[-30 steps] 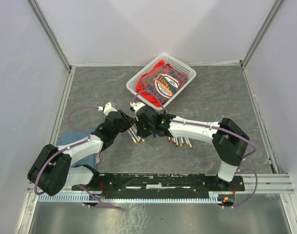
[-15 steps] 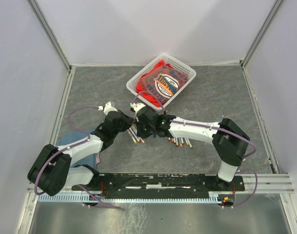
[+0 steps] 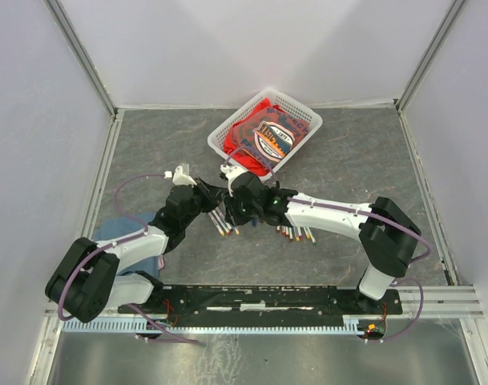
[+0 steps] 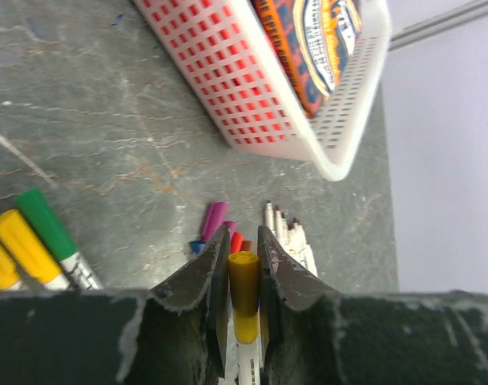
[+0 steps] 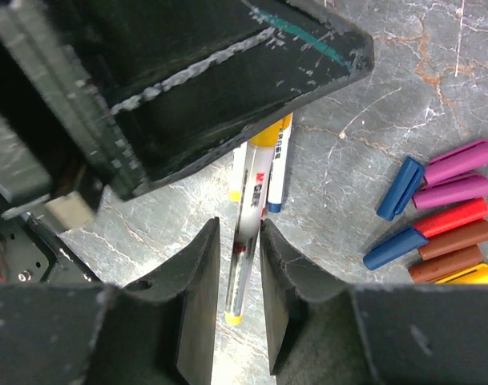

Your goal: Open the pen caps

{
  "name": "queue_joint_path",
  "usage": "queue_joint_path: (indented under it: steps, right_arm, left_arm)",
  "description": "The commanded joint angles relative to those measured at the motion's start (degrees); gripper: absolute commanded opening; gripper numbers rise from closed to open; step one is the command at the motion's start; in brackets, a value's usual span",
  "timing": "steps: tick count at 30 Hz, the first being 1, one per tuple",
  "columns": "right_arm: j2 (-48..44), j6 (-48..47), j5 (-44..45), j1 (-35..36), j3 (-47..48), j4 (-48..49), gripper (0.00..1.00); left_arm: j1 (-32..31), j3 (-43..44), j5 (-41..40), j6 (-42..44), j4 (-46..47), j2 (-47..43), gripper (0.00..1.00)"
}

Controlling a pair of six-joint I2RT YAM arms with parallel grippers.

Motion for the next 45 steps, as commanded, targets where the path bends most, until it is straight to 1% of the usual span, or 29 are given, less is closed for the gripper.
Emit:
queue_joint_path:
  steps: [1,5,7,9,11,12,14,17,22,24,28,31,35,39,45]
  right_arm:
    - [-2.7,1.5,-2.7,-1.9,-1.1,5.0,0.33]
    - [-2.8,2.8,-4.8,-3.4,-2.6,7.8,0.32]
    - [-3.0,3.7,-5.7,-4.3,-3.6,9.4,0.29]
    - [-3.6,4.5,-6.4,-5.0,-4.7,10.8,0.19]
    - [-4.2,4.8,-6.8,-5.8,-5.4,11.1,0.03]
    - [-4.3,4.7,-6.9,-6.0,-5.5,11.1,0.01]
    - [-4.2,3.9,-6.5,-6.2,-5.4,9.9,0.01]
    - [-3.2,1.8,-2.4,-5.8,-4.2,5.2,0.01]
    - [-1.9,-1.4,8.2,-2.9,-3.1,-2.5,0.01]
    - [-1.8,-1.7,12.4,-1.4,-3.7,-4.6,0.01]
    - [-2.6,-0.8,16.1,0.1,-6.1,-5.2,0.01]
    - [-6.7,0.7,16.4,0.0,-9.6,-3.2,0.01]
    - [-11.4,1.7,17.7,-1.1,-11.6,-5.2,0.01]
    - [-15.2,3.2,18.9,-4.5,-13.4,-8.1,0.01]
    - [-19.3,3.3,19.2,-12.3,-16.7,-11.4,0.03]
  left_arm:
    - [0.7,-0.1,4.2,-2.8,9.2,0.2,0.03]
    - [1.1,-0.4,6.6,-4.2,11.5,0.7,0.03]
    - [1.2,-0.2,7.4,-4.4,12.1,0.8,0.03]
    - [1.3,0.0,7.5,-4.4,11.6,0.8,0.03]
    - [1.3,0.0,7.4,-4.5,11.2,0.9,0.03]
    - [1.4,0.0,7.3,-4.5,11.2,1.2,0.03]
    - [1.4,0.6,6.3,-5.1,9.7,1.9,0.03]
    - [1.4,2.9,-0.7,-7.0,0.8,1.9,0.03]
    - [1.4,7.2,-10.7,-9.8,-7.8,2.4,0.03]
    - [1.4,9.4,-13.8,-10.4,-9.1,2.9,0.03]
    - [1.4,12.4,-14.1,-9.5,-9.9,4.7,0.03]
    - [1.3,12.5,-10.8,-7.2,-8.0,5.8,0.03]
    - [0.0,9.8,-6.4,-3.8,-5.2,6.5,0.03]
    - [-4.1,10.0,-4.9,1.4,-6.9,7.4,0.03]
    - [-8.9,13.7,-6.3,6.3,-12.0,11.1,0.03]
